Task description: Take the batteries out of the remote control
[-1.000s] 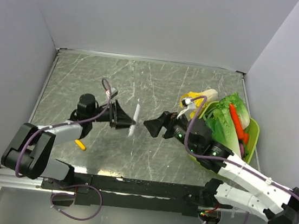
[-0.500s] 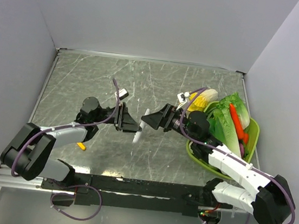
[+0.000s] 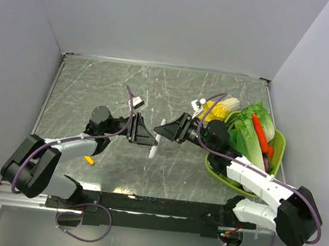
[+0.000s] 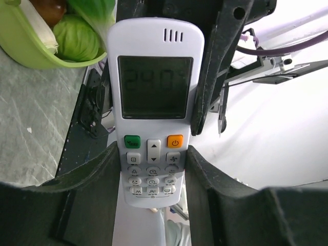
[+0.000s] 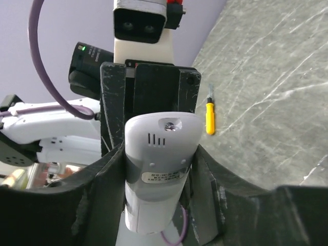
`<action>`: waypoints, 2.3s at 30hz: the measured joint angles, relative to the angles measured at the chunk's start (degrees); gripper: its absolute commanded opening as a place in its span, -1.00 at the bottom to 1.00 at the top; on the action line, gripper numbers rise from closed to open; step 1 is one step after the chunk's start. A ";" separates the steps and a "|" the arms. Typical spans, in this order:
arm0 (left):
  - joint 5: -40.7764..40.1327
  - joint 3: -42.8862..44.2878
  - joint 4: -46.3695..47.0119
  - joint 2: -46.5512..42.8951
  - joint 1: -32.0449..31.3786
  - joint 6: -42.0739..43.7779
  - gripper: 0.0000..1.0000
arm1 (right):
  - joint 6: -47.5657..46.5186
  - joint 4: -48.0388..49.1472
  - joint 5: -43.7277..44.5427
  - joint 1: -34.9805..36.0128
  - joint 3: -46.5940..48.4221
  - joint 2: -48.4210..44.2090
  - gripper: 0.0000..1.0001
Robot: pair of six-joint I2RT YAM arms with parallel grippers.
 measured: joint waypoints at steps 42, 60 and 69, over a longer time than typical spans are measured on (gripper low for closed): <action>-28.63 -5.09 -36.87 -5.27 -8.85 27.43 0.44 | 11.21 -43.36 15.28 -2.75 10.88 13.44 -0.68; -29.57 -8.50 -34.12 -7.30 -9.03 28.50 0.46 | 12.52 -41.48 13.25 -3.87 9.90 15.50 -0.69; -28.41 -8.13 -31.01 -4.33 -9.03 27.69 0.15 | 12.98 -41.53 12.76 -3.87 9.90 15.54 -0.62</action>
